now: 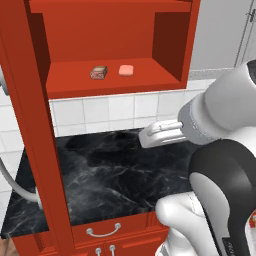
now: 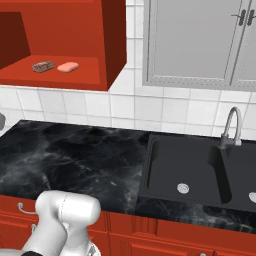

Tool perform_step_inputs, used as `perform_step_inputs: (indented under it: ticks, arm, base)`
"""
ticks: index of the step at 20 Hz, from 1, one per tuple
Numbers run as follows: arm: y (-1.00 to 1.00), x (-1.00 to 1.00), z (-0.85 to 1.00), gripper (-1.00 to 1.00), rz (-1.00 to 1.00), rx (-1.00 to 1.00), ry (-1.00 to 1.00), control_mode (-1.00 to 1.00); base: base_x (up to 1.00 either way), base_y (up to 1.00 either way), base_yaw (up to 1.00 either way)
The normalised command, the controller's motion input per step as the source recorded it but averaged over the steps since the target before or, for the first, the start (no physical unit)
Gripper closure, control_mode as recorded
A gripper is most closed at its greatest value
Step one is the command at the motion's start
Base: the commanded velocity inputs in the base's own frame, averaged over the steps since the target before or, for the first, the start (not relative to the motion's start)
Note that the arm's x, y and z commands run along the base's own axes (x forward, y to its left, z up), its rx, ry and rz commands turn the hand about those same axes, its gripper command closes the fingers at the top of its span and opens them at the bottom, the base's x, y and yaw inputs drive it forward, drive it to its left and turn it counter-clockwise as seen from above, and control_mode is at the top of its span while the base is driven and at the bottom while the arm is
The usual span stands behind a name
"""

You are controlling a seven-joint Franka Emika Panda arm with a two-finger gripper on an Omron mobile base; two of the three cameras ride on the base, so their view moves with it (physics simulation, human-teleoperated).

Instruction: Pick up the bar soap and bar soap from the sink, and place them back in the cabinet, and close the cabinet door.

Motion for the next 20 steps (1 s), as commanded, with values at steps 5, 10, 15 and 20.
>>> perform_step_inputs:
  ticks: [5,10,15,20]
  arm:
    - [0.03,-0.24,0.0,-1.0,0.0,0.0,-0.06,-1.0]
    - [0.13,-0.3,-0.01,-1.0,0.0,0.0,-0.06,-1.0]
    - [0.26,-0.28,-0.09,-1.0,0.0,0.0,-0.09,-1.0]
    - [0.26,-0.19,-0.11,-1.0,0.0,0.0,-0.11,-1.0]
  base:
    - [0.0,0.0,0.0]
    - [0.0,0.0,0.0]
    - [0.0,0.0,0.0]
    - [0.0,0.0,0.0]
